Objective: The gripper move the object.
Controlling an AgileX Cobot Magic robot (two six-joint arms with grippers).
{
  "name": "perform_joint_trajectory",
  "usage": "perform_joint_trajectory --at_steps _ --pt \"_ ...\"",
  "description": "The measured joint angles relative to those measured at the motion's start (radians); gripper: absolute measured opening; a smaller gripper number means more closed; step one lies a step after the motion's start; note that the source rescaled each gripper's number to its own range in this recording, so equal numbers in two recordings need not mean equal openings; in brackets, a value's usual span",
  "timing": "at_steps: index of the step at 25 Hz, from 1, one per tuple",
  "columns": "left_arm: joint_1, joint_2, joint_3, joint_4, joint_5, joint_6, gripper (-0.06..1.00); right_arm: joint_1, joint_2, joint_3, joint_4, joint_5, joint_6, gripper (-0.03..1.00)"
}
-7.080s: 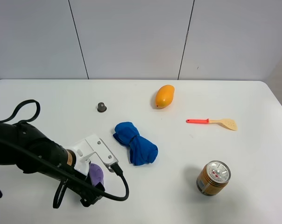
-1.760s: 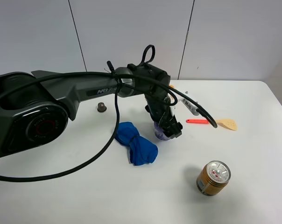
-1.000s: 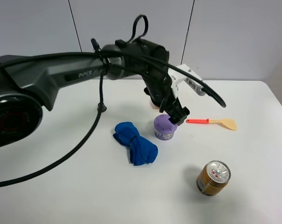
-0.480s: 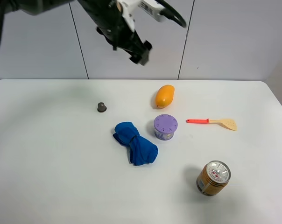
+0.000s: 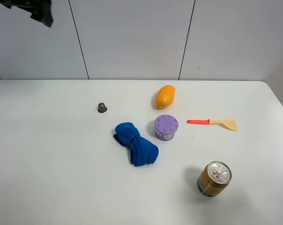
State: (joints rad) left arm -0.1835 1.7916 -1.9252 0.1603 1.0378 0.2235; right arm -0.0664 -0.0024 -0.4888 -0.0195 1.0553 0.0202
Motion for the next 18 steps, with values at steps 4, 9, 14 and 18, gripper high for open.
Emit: perform_joint_trajectory --at_steps 4,9,14,18 --pt "0.086 -0.1 0.0 -0.002 0.085 0.0 0.99 0.0 0.0 0.0 0.0 0.0 0.0 1.0" --pt "0.138 -0.227 0.0 -0.018 0.167 -0.008 0.99 0.0 0.0 0.0 0.0 0.0 0.0 1.0" --pt "0.139 -0.355 0.035 -0.038 0.171 -0.013 0.99 0.0 0.0 0.0 0.0 0.0 0.0 1.0" --pt "0.139 -0.492 0.181 -0.039 0.171 -0.018 0.99 0.0 0.0 0.0 0.0 0.0 0.0 1.0"
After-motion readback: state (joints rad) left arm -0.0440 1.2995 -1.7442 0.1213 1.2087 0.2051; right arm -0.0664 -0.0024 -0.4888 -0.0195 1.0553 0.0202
